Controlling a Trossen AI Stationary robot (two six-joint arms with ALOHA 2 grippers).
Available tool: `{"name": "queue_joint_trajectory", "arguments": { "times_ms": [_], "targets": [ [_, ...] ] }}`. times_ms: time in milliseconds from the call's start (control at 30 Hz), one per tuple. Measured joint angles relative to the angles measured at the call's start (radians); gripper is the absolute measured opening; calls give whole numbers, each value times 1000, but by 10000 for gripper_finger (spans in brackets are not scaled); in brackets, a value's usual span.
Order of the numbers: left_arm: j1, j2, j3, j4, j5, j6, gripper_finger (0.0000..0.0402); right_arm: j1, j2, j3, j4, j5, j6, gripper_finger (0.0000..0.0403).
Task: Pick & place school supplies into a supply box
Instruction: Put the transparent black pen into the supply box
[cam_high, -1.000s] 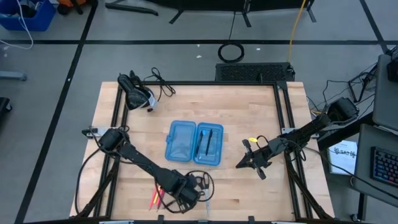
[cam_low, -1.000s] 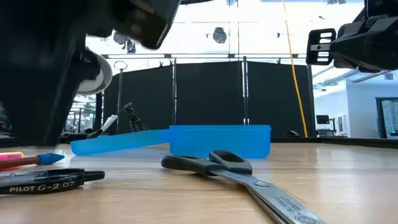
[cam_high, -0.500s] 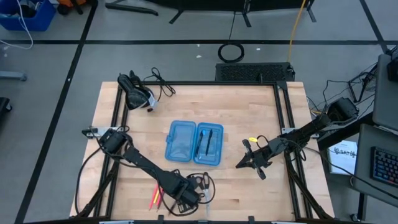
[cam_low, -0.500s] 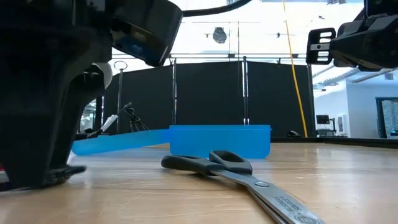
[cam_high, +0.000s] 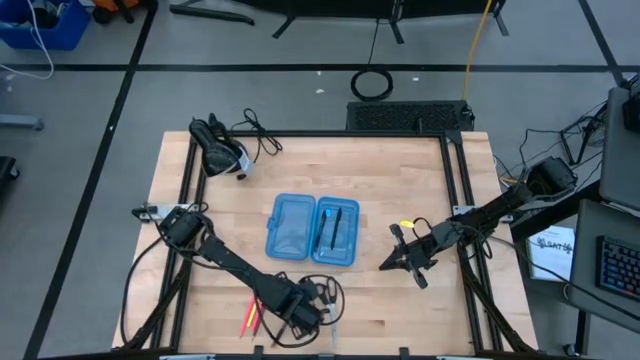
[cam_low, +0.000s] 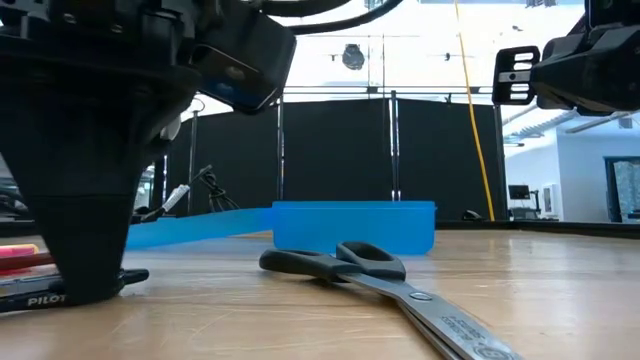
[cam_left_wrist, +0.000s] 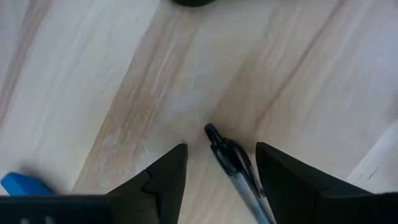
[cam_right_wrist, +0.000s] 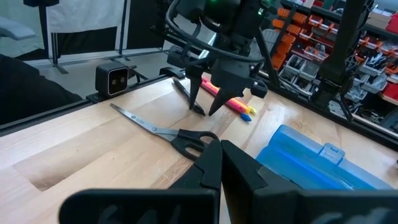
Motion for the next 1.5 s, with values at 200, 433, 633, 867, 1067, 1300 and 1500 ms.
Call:
{"name": "queue_joint_trajectory", "arguments": {
  "times_ms": [200,433,633,867,1067,1300,1500],
  "targets": [
    [0,-10,0,-1,-29,-203,198,0,0,0,-5,0,-1,0],
    [-9,-10,-2,0,-5,-243,198,0,0,0,-10,0,-8,0],
    [-15,-9,-2,-4,0,-194,198,0,0,0,-12,0,-8,0],
    [-26,-10,-2,-21,29,-242,198,0,0,0,-12,0,-8,0],
    [-48,-10,-2,-23,40,-247,198,0,0,0,-12,0,-8,0],
    [-54,-10,-2,-21,3,-251,198,0,0,0,-12,0,-8,0],
    [-48,4,-4,-11,-1,-216,169,0,0,0,-12,0,-8,0]
  ]
}}
